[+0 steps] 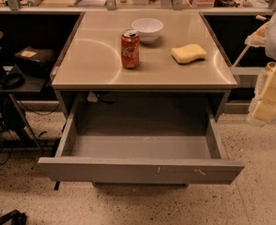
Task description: Close top drawer
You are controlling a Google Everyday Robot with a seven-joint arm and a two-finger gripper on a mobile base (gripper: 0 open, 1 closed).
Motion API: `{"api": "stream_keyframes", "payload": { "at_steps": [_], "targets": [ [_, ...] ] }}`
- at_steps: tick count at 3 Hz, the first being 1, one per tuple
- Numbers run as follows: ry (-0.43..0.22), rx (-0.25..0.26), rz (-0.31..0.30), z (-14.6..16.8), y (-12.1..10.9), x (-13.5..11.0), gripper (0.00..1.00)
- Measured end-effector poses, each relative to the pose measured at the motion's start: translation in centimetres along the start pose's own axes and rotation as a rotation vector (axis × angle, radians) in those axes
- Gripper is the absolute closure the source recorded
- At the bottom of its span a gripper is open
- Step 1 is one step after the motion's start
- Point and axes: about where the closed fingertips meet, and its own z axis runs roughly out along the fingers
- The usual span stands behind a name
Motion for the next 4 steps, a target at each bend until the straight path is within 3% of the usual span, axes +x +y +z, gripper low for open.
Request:
{"api": "stream_keyframes", "payload": {
  "at_steps": [2, 4],
  "targets": [
    [-0.007, -0.008, 0.006, 0.9, 1.1, 0.3, 0.0],
    [-0.045, -0.209, 0.031, 9.0, 9.7, 3.6, 0.0]
  ]
}}
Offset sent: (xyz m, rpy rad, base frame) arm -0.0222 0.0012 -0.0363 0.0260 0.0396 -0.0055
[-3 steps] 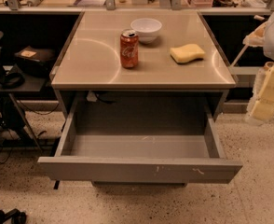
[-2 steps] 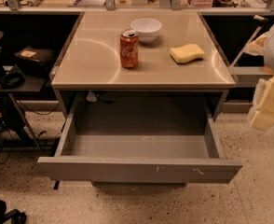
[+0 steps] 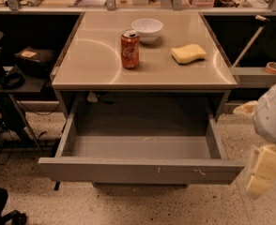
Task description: Close top drawer
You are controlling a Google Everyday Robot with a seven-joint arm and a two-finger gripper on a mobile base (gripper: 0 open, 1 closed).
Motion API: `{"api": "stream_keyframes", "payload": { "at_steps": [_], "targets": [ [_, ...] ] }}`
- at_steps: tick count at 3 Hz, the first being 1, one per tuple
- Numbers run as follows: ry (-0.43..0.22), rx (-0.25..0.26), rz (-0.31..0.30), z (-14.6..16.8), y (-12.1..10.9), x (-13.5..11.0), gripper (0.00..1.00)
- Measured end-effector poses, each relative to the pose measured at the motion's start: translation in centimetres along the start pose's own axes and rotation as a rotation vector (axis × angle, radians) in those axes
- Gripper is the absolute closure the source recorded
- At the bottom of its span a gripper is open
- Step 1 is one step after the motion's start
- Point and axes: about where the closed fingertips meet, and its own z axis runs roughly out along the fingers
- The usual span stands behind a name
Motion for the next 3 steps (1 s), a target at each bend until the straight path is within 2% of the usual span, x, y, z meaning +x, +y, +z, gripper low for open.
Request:
{"api": "stream_keyframes", "payload": {
  "at_steps": [1, 2, 3],
  "targets": [
    [-0.034, -0.064, 0.0, 4.2, 3.6, 1.7, 0.0],
    [-0.084, -0.104, -0.005, 7.9, 5.8, 2.9, 0.0],
    [-0.084, -0.104, -0.005, 7.9, 5.8, 2.9, 0.0]
  ]
}}
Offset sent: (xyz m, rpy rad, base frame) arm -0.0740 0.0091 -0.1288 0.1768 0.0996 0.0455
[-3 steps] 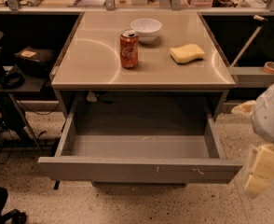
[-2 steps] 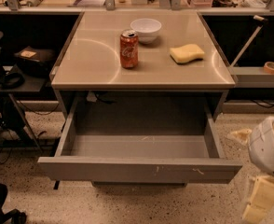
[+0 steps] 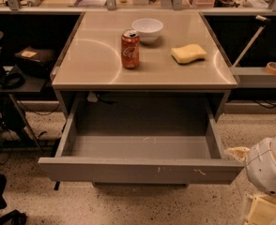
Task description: Close top drawer
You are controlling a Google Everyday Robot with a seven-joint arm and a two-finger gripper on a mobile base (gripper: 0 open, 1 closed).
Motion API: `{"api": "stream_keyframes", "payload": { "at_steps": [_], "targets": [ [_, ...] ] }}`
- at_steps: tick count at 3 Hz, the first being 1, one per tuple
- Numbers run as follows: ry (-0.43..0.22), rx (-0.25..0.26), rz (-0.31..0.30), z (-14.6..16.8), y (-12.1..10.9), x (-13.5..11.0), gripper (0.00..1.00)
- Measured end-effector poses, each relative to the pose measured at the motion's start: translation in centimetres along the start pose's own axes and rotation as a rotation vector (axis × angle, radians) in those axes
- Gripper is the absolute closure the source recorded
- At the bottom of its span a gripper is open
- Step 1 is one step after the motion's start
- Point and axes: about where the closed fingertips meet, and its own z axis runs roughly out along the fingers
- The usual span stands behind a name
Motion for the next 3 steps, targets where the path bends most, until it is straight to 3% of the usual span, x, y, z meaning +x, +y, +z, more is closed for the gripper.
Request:
{"api": "stream_keyframes", "payload": {
  "at_steps": [1, 2, 3],
  "targets": [
    [-0.019, 0.031, -0.016, 1.5, 2.2, 0.3, 0.0],
    [-0.118, 0.017, -0.059, 7.6, 5.8, -0.2, 0.0],
    [-0.186, -0.061, -0.088, 15.9, 7.2, -1.2, 0.0]
  ]
}}
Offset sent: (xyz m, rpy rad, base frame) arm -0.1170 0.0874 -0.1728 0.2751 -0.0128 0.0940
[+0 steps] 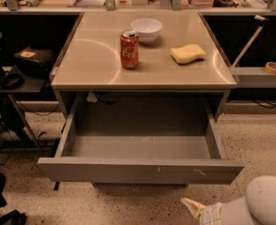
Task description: Close top drawer
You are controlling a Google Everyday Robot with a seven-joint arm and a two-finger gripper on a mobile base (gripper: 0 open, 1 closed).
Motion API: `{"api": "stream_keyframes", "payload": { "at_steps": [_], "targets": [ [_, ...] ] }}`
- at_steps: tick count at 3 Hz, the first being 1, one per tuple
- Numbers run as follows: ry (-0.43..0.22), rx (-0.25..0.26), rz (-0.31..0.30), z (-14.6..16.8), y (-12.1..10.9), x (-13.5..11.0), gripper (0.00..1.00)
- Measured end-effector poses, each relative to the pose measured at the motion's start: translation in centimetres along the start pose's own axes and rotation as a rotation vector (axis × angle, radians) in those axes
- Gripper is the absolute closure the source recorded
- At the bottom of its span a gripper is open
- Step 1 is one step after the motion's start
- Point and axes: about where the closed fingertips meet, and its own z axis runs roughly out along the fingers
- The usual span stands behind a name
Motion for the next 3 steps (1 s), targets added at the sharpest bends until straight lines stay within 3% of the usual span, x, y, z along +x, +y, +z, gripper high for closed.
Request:
{"api": "stream_keyframes", "payload": {
  "at_steps": [1, 2, 3],
  "targets": [
    [-0.02, -0.027, -0.019, 6.5, -2.6, -1.8, 0.0],
    [0.024, 0.042, -0.06, 9.7, -6.3, -4.8, 0.0],
    [0.009, 0.082, -0.056, 10.8, -8.1, -7.7, 0.0]
  ]
}}
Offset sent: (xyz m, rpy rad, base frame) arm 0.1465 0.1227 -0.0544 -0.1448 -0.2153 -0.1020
